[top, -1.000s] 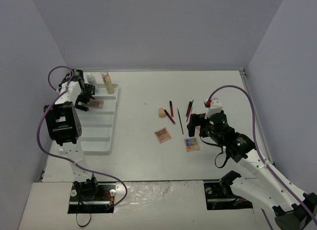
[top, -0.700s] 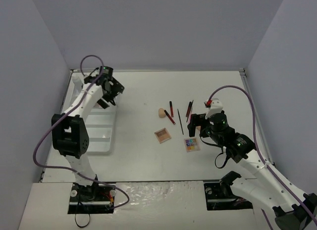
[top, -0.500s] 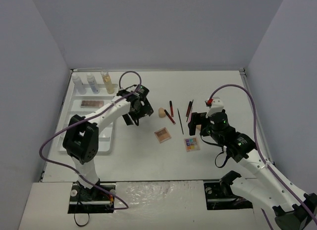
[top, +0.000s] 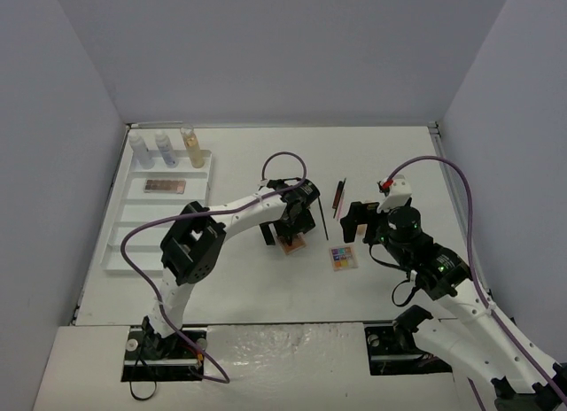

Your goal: Organize the makeup

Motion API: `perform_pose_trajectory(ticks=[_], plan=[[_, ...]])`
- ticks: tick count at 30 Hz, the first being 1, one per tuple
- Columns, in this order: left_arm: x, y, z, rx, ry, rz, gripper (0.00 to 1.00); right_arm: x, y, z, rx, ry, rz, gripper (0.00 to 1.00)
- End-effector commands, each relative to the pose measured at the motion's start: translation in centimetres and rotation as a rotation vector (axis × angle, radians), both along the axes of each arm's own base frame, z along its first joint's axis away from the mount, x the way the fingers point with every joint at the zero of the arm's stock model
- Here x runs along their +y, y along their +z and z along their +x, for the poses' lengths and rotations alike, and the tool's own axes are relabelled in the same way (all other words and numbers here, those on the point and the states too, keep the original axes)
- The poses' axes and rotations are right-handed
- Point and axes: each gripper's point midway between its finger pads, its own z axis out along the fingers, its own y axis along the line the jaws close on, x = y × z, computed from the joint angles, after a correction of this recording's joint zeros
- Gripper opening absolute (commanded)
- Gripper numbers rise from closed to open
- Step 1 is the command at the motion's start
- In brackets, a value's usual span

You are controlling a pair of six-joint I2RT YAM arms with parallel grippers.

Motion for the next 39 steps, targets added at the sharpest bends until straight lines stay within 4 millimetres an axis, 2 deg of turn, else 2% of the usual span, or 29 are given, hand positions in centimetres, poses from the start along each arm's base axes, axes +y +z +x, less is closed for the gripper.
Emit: perform_pose_trajectory(ticks=[1, 7, 12, 18, 23, 25, 27, 30, 32, 35, 37, 39], plan=[[-0.7, 1.3, 0.5, -0.024, 0.049, -0.014, 0.97, 0.0, 1.4, 0.4, -0.052, -0.013, 0.038, 1.0], [-1.3, -0.7, 0.0, 0.025, 0.052, -0.026, 0.97, -0.1, 1.4, 0.3, -0.054, -0.012, 0.035, 1.0], [-0.9, -2.1, -1.1, 0.066, 0.069, -0.027, 0.96, -0.1, 1.3, 0.4, -0.053, -0.014, 0.033, 1.0], [0.7, -1.9, -2.1, 0.067, 0.084, -0.012, 0.73, -0.1, 1.1, 0.4, -0.046, -0.014, 0.03, 1.0], [1.9, -1.0, -2.4, 0.056, 0.092, -0.008, 0.48, 0.1, 0.7, 0.6, -0.032, -0.01, 0.017, 1.0], [2.3, -0.5, -2.3, 0.052, 0.096, -0.012, 0.43, 0.1, 0.8, 0.6, -0.035, -0.011, 0.014, 1.0], [3.4, 0.5, -1.7, 0.032, 0.106, -0.013, 0.35, 0.1, 0.7, 0.8, -0.031, -0.012, 0.007, 1.0], [5.1, 2.9, -0.3, -0.016, 0.127, -0.021, 0.33, 0.0, 0.7, 0.8, -0.031, -0.015, 0.004, 1.0], [7.1, 4.5, 1.1, -0.046, 0.156, -0.027, 0.33, 0.0, 0.7, 0.8, -0.03, -0.014, 0.004, 1.0], [11.0, 6.6, 3.7, -0.095, 0.215, -0.018, 0.34, 0.1, 0.5, 0.9, -0.024, -0.016, 0.0, 1.0], [14.9, 7.6, 5.8, -0.115, 0.291, -0.011, 0.33, 0.1, 0.4, 0.9, -0.021, -0.015, -0.003, 1.0], [17.9, 8.4, 7.3, -0.133, 0.341, -0.01, 0.34, 0.1, 0.4, 1.0, -0.02, -0.018, -0.006, 1.0]])
